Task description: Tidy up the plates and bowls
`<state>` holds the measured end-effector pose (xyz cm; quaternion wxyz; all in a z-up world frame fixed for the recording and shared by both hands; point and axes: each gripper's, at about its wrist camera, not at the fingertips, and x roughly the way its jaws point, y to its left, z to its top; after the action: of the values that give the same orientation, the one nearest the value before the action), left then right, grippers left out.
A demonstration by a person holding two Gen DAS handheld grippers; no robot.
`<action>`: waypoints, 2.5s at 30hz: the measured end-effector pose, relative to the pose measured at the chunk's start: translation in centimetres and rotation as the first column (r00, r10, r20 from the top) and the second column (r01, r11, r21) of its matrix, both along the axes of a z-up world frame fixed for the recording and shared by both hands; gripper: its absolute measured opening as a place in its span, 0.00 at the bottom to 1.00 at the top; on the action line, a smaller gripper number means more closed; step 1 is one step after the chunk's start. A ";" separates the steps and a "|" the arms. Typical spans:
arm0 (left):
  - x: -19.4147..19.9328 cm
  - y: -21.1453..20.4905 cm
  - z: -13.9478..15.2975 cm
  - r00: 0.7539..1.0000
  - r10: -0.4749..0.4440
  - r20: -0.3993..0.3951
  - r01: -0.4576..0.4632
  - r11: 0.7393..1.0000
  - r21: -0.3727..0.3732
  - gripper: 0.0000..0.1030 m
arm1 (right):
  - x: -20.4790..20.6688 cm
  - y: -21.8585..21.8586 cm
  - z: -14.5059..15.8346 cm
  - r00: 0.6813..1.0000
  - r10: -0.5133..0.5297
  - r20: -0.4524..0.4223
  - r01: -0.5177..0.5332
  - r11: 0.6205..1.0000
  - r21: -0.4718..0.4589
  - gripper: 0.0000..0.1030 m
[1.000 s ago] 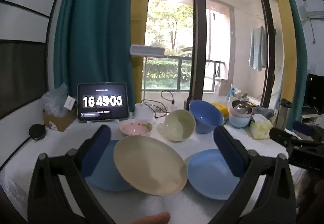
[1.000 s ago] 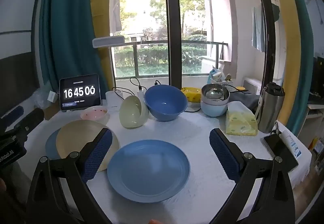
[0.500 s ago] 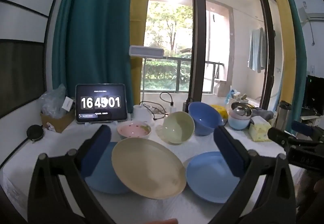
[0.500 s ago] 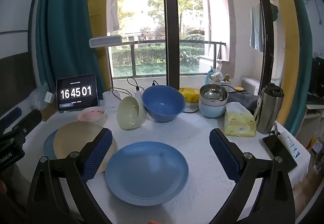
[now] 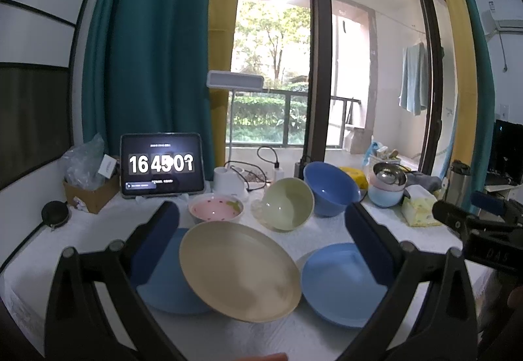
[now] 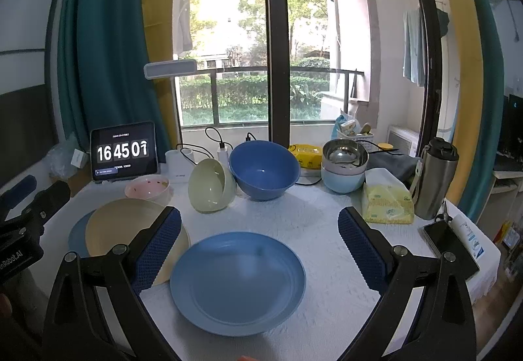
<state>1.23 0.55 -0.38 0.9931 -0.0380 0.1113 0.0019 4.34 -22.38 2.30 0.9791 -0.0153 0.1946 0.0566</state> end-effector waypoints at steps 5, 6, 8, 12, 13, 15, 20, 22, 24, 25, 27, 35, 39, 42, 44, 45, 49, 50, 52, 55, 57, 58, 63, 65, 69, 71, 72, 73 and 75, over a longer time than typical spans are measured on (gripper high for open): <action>0.0 -0.1 0.0 1.000 0.001 0.001 -0.001 1.000 0.000 0.99 | 0.0 0.1 0.1 1.000 -0.004 0.004 0.004 1.000 -0.005 0.96; 0.0 -0.1 0.0 1.000 0.001 0.001 -0.001 1.000 0.001 0.99 | 0.0 0.1 0.1 1.000 -0.003 0.005 0.003 1.000 -0.005 0.96; 0.1 -0.1 0.0 1.000 0.002 0.000 -0.002 1.000 0.002 0.99 | 0.0 0.2 0.2 1.000 -0.002 0.006 0.002 1.000 -0.006 0.96; 0.1 -0.2 -0.1 1.000 0.003 -0.003 -0.003 1.000 0.002 0.99 | 0.0 0.2 0.2 1.000 -0.003 0.004 0.003 1.000 -0.007 0.96; 0.1 -0.2 -0.1 1.000 0.004 -0.003 -0.004 1.000 0.002 0.99 | 0.0 0.2 0.1 1.000 -0.003 0.005 0.003 1.000 -0.007 0.96; 0.1 -0.1 -0.1 1.000 0.004 -0.004 -0.004 1.000 0.000 0.99 | 0.0 0.2 0.2 1.000 -0.004 0.004 0.004 1.000 -0.007 0.96; 0.1 -0.2 -0.2 1.000 0.006 -0.007 -0.006 1.000 -0.002 0.99 | 0.1 0.3 0.2 1.000 -0.004 0.001 0.004 1.000 -0.009 0.96; 0.2 -0.1 -0.1 1.000 0.008 -0.008 -0.008 1.000 -0.004 0.99 | 0.2 0.3 0.2 1.000 -0.004 0.001 0.004 1.000 -0.010 0.96; 0.2 0.0 -0.1 1.000 0.009 -0.009 -0.009 1.000 -0.005 0.99 | 0.1 0.3 0.2 1.000 -0.003 0.002 0.003 1.000 -0.011 0.96; 0.2 -0.1 -0.1 1.000 0.010 -0.009 -0.010 1.000 -0.006 0.99 | 0.1 0.4 0.2 1.000 -0.004 0.002 0.004 1.000 -0.011 0.96; 0.3 0.0 0.0 1.000 0.010 -0.009 -0.010 1.000 -0.006 0.99 | 0.1 0.3 0.2 1.000 -0.004 0.002 0.004 1.000 -0.011 0.96; 0.3 0.1 0.0 1.000 0.010 -0.011 -0.010 1.000 -0.006 0.99 | 0.1 0.3 0.2 1.000 -0.004 0.001 0.004 1.000 -0.011 0.96; 0.3 0.0 -0.1 1.000 0.010 -0.012 -0.010 1.000 -0.006 0.99 | 0.2 0.3 0.2 1.000 -0.004 0.001 0.004 1.000 -0.010 0.96; 0.3 0.0 -0.1 1.000 0.009 -0.013 -0.009 1.000 -0.007 0.99 | 0.3 0.3 0.2 1.000 -0.003 0.000 0.003 1.000 -0.011 0.96; 0.4 0.1 0.0 1.000 0.010 -0.013 -0.010 1.000 -0.006 0.99 | 0.3 0.3 0.2 1.000 -0.003 -0.001 0.003 1.000 -0.010 0.96; 0.4 0.1 0.0 1.000 0.010 -0.013 -0.010 1.000 -0.006 0.99 | 0.2 0.3 0.2 1.000 -0.003 0.000 0.003 1.000 -0.010 0.96; 0.4 0.0 -0.1 1.000 0.009 -0.014 -0.009 1.000 -0.006 0.99 | 0.3 0.4 0.2 1.000 -0.003 -0.001 0.003 1.000 -0.010 0.96; 0.4 0.1 0.0 1.000 0.009 -0.014 -0.009 1.000 -0.006 0.99 | 0.3 0.4 0.2 1.000 -0.003 -0.002 0.003 1.000 -0.010 0.96; 0.4 0.1 -0.1 1.000 0.008 -0.014 -0.008 1.000 -0.005 0.99 | 0.4 0.4 0.2 1.000 -0.003 -0.004 0.003 1.000 -0.010 0.96; 0.6 0.1 -0.1 1.000 0.006 -0.017 -0.006 1.000 -0.005 0.99 | 0.5 0.4 0.1 1.000 -0.003 -0.005 0.003 1.000 -0.009 0.96; 0.8 0.1 -0.2 1.000 0.005 -0.020 -0.005 1.000 -0.004 0.99 | 0.5 0.4 0.1 1.000 -0.002 -0.007 0.002 1.000 -0.009 0.96; 0.9 0.1 -0.2 1.000 0.004 -0.021 -0.004 1.000 -0.003 0.99 | 0.8 0.4 0.1 1.000 -0.002 -0.009 0.002 1.000 -0.009 0.96; 1.6 -0.3 -0.4 0.999 -0.002 -0.036 0.002 1.000 0.006 0.99 | 1.6 0.4 -0.1 1.000 0.001 -0.017 -0.001 1.000 -0.006 0.96; 2.0 -0.5 -0.5 0.999 -0.008 -0.050 0.008 1.000 0.010 0.99 | 1.7 0.3 -0.2 1.000 0.002 -0.019 -0.002 1.000 -0.003 0.96; 2.9 -1.2 -0.9 0.997 -0.021 -0.075 0.023 0.999 0.027 0.99 | 2.3 -0.1 -0.9 0.999 0.000 -0.037 0.000 1.000 0.003 0.96; 3.5 -1.6 -1.2 0.995 -0.038 -0.094 0.041 0.999 0.028 0.99 | 2.7 -0.3 -1.2 0.999 -0.001 -0.050 0.002 1.000 0.006 0.96; 3.7 -1.8 -1.4 0.994 -0.044 -0.102 0.047 0.999 0.028 0.99 | 3.1 -0.6 -1.5 0.998 0.002 -0.064 -0.001 1.000 0.013 0.96; 4.0 -2.0 -1.6 0.992 -0.051 -0.113 0.055 0.998 0.029 0.98 | 3.2 -0.6 -1.7 0.998 0.003 -0.069 -0.002 1.000 0.016 0.96; 4.7 -2.6 -2.1 0.988 -0.071 -0.139 0.076 0.997 0.033 0.98 | 3.7 -0.9 -2.1 0.996 0.003 -0.085 -0.002 1.000 0.018 0.96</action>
<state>5.94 -2.01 -2.48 0.9830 -0.0145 0.1806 -0.0299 8.01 -23.23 0.16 0.9700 -0.0044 0.2354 0.0602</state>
